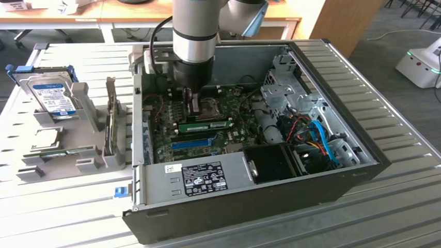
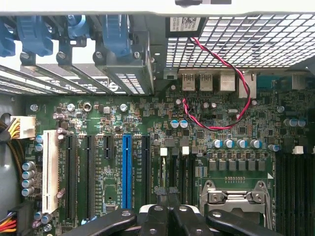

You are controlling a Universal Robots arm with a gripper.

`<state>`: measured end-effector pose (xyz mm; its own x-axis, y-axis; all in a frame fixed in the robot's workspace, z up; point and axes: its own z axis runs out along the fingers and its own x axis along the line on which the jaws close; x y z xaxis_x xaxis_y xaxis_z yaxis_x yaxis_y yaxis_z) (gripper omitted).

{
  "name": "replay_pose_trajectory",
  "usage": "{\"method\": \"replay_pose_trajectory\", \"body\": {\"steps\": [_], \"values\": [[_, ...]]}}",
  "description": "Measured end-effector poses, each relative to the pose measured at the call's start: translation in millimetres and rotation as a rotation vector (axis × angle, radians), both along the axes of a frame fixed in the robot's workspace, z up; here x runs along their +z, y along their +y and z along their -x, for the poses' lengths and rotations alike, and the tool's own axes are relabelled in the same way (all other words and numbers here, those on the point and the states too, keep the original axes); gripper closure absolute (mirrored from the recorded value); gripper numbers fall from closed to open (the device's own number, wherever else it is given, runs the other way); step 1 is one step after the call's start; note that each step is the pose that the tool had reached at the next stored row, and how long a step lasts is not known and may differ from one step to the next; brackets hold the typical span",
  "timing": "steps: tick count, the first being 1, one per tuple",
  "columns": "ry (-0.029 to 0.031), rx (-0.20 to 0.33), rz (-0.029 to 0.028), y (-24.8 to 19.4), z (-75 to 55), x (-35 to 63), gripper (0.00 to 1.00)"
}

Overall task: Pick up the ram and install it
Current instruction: 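Press down the ram until it locks into place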

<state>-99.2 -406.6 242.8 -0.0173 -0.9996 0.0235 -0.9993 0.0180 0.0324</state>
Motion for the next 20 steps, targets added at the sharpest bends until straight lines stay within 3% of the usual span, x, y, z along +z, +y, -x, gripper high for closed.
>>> {"method": "replay_pose_trajectory", "body": {"steps": [20], "values": [[0.0, 0.0, 0.0001, 0.0, 0.0, -7.7, 0.89]]}}
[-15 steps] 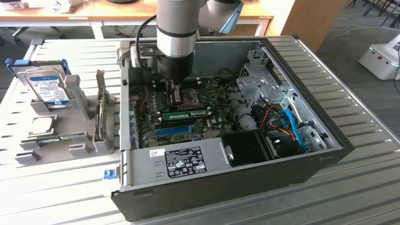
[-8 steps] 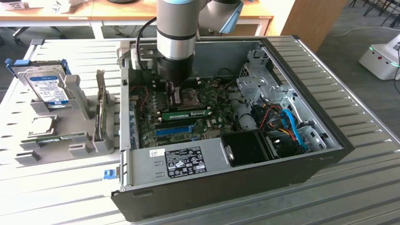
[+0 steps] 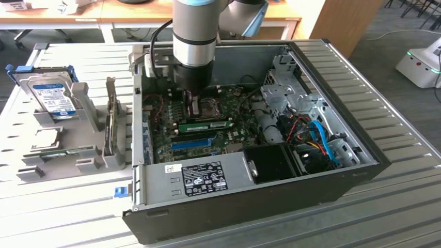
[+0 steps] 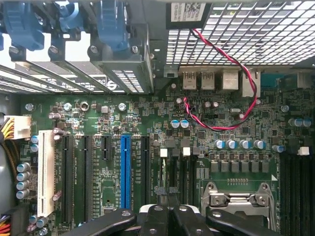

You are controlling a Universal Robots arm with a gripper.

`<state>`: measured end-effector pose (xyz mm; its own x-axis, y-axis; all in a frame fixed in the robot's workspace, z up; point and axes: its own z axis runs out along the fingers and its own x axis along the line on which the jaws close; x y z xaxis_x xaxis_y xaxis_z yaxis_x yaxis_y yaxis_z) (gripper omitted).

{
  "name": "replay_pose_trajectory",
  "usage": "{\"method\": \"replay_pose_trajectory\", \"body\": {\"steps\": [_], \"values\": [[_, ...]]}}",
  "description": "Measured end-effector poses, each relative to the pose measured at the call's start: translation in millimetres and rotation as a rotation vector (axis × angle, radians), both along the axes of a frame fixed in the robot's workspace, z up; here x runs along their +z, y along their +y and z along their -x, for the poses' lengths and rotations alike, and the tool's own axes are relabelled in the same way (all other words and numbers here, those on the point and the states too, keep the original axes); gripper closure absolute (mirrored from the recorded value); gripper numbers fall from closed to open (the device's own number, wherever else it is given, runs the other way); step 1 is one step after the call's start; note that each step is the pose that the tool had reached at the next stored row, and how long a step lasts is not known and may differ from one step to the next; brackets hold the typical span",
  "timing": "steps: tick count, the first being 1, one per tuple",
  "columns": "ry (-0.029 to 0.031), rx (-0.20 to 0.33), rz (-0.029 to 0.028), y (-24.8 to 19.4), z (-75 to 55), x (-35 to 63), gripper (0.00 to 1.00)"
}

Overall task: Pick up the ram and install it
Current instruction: 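Press down the ram until it locks into place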

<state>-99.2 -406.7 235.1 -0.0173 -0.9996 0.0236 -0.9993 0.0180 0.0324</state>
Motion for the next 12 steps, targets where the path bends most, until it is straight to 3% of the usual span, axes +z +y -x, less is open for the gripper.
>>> {"method": "replay_pose_trajectory", "body": {"steps": [12], "values": [[0.0, 0.0, -0.0001, 0.0, 0.0, -1.2, 0.89]]}}
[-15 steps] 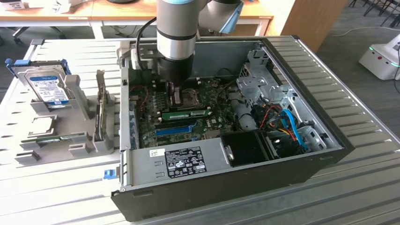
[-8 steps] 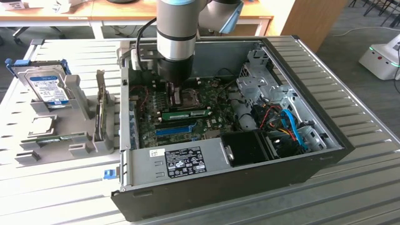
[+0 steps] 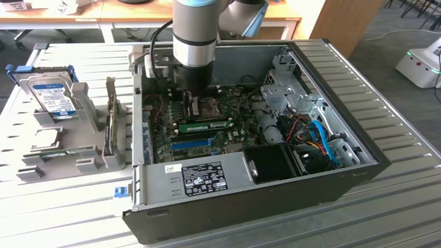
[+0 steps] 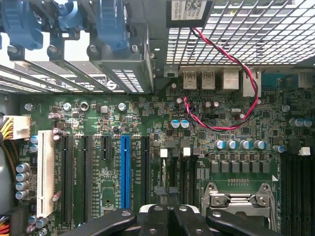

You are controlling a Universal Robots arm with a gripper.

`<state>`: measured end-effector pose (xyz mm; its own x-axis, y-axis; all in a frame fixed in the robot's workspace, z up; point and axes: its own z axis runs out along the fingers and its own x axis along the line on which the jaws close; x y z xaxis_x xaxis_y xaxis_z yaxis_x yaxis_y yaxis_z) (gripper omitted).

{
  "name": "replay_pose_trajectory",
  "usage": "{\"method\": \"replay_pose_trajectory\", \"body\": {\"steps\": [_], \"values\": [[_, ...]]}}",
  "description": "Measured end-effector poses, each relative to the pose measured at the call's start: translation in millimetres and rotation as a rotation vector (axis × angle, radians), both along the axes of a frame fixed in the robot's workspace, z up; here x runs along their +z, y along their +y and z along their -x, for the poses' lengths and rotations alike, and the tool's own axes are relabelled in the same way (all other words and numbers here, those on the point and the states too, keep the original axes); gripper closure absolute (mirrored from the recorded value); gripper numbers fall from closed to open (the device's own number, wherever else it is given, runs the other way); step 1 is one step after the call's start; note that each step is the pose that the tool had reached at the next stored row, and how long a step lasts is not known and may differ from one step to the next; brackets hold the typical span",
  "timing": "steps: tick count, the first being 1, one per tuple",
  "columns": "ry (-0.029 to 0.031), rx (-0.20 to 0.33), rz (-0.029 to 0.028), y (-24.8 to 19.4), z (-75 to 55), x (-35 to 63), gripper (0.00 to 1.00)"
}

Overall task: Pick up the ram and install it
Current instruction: 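Press down the ram until it locks into place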

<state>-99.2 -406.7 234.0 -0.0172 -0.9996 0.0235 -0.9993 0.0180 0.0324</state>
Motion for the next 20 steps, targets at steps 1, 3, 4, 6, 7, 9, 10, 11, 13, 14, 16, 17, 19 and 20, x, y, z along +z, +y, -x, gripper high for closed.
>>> {"method": "replay_pose_trajectory", "body": {"steps": [1, 3, 4, 6, 7, 9, 10, 11, 13, 14, 16, 17, 19, 20], "values": [[0.0, 0.0, 0.0, 0.0, 0.0, -0.1, 0.89], [-0.0003, 0.0, -0.0004, 0.1, 0.0, -0.9, 0.89], [-0.0002, 0.0, -0.0002, 0.0, 0.0, -1.1, 0.89], [-0.0001, 0.0, 0.0, 0.0, 0.0, -1.7, 0.89], [0.0, 0.0, 0.0001, 0.0, 0.0, -1.8, 0.89], [0.0, 0.0, -0.0001, 0.0, 0.0, -2.0, 0.89], [-0.0001, 0.0, -0.0002, 0.0, 0.0, -2.1, 0.89], [-0.0001, 0.0, -0.0002, 0.0, 0.0, -2.1, 0.89], [-0.0003, 0.0, -0.0004, 0.1, -0.1, -2.6, 0.89], [-0.0003, 0.0, -0.0005, 0.1, -0.1, -3.3, 0.89], [0.0, 0.0, 0.0, 0.0, 0.0, -4.0, 0.89], [0.0, 0.0, 0.0001, 0.0, 0.0, -4.0, 0.89], [0.0, 0.0, 0.0001, 0.0, 0.0, -4.0, 0.89], [0.0, 0.0, 0.0, 0.0, 0.0, -4.1, 0.89]]}}
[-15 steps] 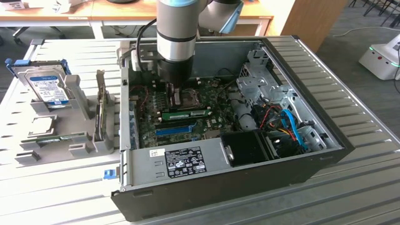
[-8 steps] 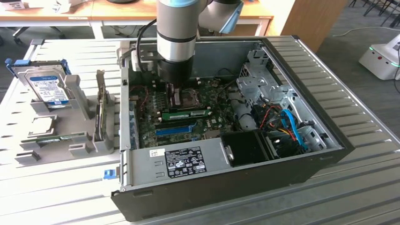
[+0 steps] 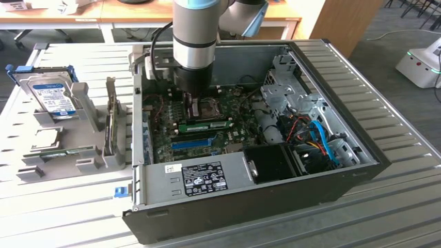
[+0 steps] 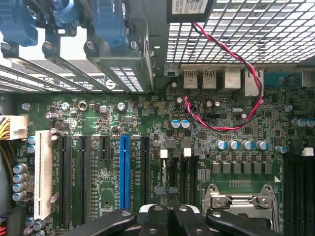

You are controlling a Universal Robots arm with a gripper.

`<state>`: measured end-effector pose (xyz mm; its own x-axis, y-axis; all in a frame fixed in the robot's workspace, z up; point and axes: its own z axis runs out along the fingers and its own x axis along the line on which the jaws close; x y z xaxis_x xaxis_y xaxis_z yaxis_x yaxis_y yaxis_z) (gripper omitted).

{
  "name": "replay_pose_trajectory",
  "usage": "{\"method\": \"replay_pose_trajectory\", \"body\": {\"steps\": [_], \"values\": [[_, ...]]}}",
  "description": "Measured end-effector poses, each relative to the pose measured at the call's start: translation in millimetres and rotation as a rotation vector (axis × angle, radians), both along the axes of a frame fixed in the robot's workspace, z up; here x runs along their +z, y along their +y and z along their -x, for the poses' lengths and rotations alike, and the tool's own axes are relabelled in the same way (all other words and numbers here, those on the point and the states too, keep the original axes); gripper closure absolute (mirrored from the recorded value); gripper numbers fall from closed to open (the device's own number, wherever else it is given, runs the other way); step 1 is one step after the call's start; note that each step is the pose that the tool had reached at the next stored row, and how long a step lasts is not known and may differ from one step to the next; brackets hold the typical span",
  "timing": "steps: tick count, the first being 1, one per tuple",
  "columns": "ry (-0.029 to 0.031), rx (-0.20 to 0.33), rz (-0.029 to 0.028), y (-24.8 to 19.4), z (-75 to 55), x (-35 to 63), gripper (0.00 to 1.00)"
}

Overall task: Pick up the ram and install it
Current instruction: 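Press down the ram until it locks into place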

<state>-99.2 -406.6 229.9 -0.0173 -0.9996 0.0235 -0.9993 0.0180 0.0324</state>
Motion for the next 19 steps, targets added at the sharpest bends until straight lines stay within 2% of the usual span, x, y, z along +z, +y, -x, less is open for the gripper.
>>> {"method": "replay_pose_trajectory", "body": {"steps": [19], "values": [[0.0, 0.0, 0.0, 0.0, 0.0, -1.9, 0.89]]}}
